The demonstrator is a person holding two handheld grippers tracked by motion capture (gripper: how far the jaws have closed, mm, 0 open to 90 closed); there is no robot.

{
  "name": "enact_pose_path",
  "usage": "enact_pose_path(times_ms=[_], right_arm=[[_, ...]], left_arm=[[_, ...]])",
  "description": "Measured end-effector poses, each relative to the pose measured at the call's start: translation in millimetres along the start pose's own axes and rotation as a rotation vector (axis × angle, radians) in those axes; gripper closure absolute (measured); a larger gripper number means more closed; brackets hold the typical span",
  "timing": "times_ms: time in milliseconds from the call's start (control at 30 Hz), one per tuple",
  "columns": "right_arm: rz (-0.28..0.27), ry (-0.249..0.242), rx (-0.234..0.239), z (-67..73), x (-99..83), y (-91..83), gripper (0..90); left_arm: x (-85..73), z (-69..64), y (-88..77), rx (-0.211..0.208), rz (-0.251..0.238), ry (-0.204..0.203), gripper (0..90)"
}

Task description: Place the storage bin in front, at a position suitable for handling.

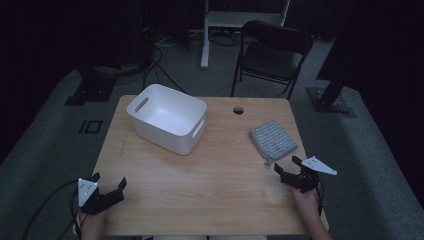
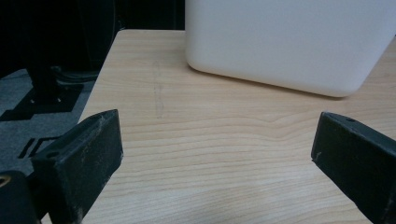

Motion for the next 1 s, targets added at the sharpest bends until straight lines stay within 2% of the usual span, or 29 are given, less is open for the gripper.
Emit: enact_pose_path(times_ms=[167,267,433,500,533,633,700,733,867,1000], right_arm=[[-0.002,0.014,0.025,-1.0,9.7,3.1,12.6],[-0.005,-0.002,0.034,0.0,18.1,6.9,12.7],[-0.031,0.0,0.073,5.1,35.7,16.2,12.6],[-0.028,-0.014,0.093,9.5,42.3,21.9,12.7],[-0.012,-0.029,0.117,15.1,48.2,29.7,12.5],[-0.009,-0.026,0.132,16.7,50.0,32.0,12.5],[-0.001,-0.031,0.159,24.7,57.6,42.6,12.5],[-0.001,-0.017,0.177,29.9,62.5,48.7,12.5],[-0.003,-0.029,0.189,37.8,70.7,58.8,12.5],[-0.001,-0.054,0.18,44.9,79.5,70.2,12.4]], left_arm=[[1.2,0.5,-3.8,0.015,-0.009,-0.006,2.1],[1.9,-0.5,-5.2,0.017,-0.01,-0.009,2.1],[2.5,-4.9,-5.7,0.0,-0.006,-0.004,2.1],[2.4,-6.1,-4.9,-0.002,0.0,0.003,2.1],[2.2,-6.8,-4.5,-0.006,0.002,0.003,2.1],[2.2,-6.9,-4.4,-0.012,0.002,-0.002,2.1],[2.2,-6.1,-4.5,-0.015,0.001,-0.008,2.1],[2.2,-5.5,-4.5,-0.019,0.002,-0.01,2.1],[2.1,-4.5,-5.0,-0.015,0.001,-0.011,2.1],[2.5,-4.3,-5.6,-0.015,-0.002,-0.012,2.1]])
Point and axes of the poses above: each handheld gripper's, and its own axes: y roughly forward along the jaws, x roughly out of its top, z roughly to its left, the point moved 1 cm from there along y, roughly forward along the jaws, and after that the axes turned 1 degree about -z, right-handed, at the moved point
